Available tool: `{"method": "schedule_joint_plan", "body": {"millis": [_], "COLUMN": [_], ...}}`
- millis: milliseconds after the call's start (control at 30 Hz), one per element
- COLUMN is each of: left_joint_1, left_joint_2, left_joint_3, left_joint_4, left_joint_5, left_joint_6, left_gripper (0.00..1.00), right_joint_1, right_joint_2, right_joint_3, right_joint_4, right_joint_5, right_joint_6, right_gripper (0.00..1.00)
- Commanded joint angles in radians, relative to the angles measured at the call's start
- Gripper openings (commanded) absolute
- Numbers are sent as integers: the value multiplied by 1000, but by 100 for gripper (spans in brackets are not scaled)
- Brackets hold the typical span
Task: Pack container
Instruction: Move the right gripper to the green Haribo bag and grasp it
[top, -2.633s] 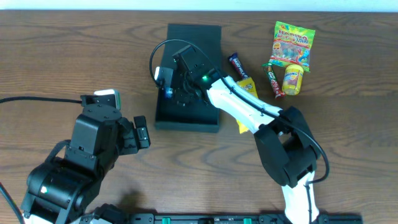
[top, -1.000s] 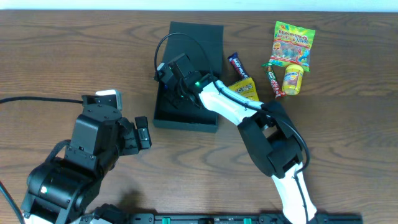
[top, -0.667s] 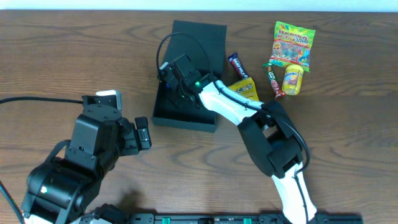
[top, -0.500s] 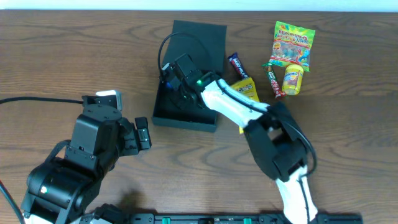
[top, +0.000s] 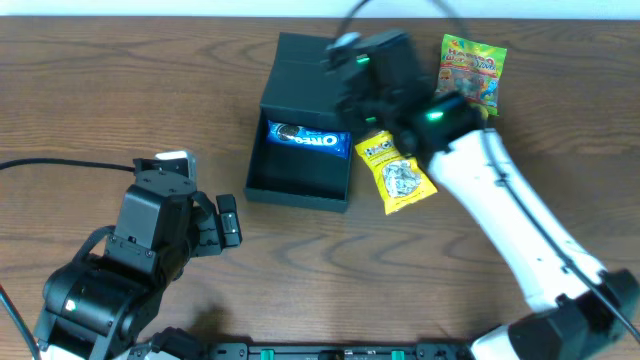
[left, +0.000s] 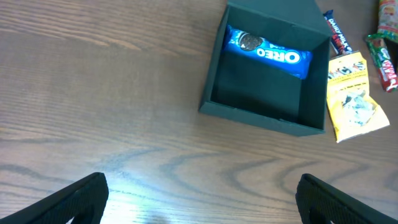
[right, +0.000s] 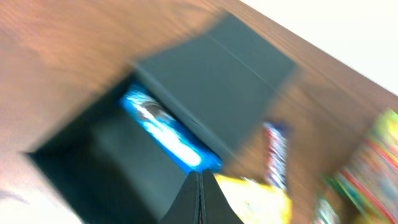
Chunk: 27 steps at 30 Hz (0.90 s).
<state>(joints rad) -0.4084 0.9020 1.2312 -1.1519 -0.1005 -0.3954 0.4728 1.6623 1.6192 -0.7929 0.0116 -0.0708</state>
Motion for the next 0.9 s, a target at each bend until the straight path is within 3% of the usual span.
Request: {"method": "schedule_joint_plan", "body": {"millis": [0, 133, 333, 700, 867], "left_joint_1": [4, 4, 4, 4, 4], "left_joint_2": [-2, -2, -2, -2, -2], "left_joint_3": [0, 0, 0, 0, 0], "left_joint_4": [0, 6, 13, 14, 16], "left_joint_5": [16, 16, 15, 12, 12], "left_joint_6": [-5, -5, -5, -4, 0], "left_gripper": [97, 98, 98, 98, 98], "right_joint_1": [-114, -255, -423, -517, -533], "right_joint_2": [-15, 0, 69, 300, 417], "right_joint_3": [0, 0, 0, 0, 0], "right_joint_4": [-63, -97, -13, 257, 283], "right_joint_5": [92, 101, 93, 62, 60], "right_joint_6": [48, 52, 58, 94, 101], "right_gripper": [1, 1, 1, 1, 1]}}
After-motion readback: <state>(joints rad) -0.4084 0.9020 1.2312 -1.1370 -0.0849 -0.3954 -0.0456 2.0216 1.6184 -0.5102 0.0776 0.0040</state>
